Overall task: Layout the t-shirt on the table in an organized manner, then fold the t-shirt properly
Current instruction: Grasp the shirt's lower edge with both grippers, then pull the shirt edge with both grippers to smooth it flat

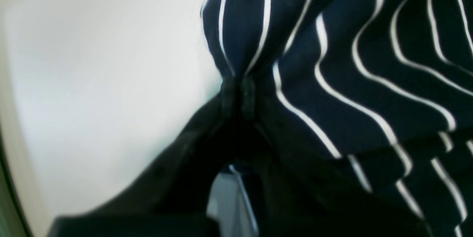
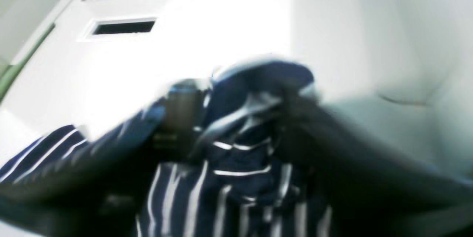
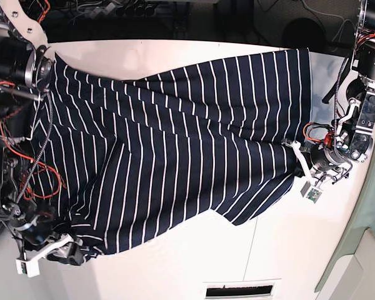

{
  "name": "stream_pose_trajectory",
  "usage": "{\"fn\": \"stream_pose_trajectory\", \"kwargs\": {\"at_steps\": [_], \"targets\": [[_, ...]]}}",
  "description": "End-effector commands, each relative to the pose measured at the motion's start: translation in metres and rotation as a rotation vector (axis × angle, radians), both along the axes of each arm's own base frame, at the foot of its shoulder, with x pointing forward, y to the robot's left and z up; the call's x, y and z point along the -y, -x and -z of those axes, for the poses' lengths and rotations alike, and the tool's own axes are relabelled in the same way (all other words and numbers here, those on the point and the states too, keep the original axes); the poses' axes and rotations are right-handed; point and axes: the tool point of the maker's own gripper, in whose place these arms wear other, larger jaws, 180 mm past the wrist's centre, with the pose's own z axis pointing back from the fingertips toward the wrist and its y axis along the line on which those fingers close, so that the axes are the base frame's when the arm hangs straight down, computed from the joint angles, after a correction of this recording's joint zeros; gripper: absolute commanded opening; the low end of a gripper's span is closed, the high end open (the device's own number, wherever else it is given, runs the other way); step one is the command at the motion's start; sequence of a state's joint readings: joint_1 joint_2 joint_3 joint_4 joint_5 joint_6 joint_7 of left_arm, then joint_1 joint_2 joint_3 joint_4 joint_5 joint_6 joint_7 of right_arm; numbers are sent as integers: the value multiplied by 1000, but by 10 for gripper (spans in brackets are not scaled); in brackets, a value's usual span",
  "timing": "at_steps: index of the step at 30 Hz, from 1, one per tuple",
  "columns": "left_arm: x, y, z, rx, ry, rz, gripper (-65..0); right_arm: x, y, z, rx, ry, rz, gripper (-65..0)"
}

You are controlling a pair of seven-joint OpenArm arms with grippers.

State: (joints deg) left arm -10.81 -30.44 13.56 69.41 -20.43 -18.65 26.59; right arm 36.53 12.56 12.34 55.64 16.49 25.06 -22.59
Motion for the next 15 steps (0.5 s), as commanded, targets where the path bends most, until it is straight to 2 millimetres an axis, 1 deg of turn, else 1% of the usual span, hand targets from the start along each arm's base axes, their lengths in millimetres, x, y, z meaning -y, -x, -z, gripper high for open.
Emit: {"fn": "stream_pose_trajectory", "kwargs": {"at_steps": [1, 4, 6, 8, 10, 13, 15], "targets": [[-8, -11, -13, 39, -8, -11, -650, 3, -11, -19, 42, 7, 2, -191], [-14, -7, -5, 16, -11, -25, -650, 4, -7, -8, -10, 40, -11, -196], [-15, -6, -3, 11, -12, -28, -650, 11, -1, 1, -42, 50, -7, -196], [-15, -5, -2, 8, -13, -29, -650, 19, 8, 12, -85, 54, 1, -196], [-16, -4, -1, 2, -14, -29, -650, 28, 24, 26, -137, 56, 6, -196], [-18, -3, -1, 2, -19, -31, -650, 40, 55, 51, -206, 46, 24, -197], [-18, -7, -5, 17, -18, -30, -650, 46, 76, 71, -243, 38, 43, -213]]}}
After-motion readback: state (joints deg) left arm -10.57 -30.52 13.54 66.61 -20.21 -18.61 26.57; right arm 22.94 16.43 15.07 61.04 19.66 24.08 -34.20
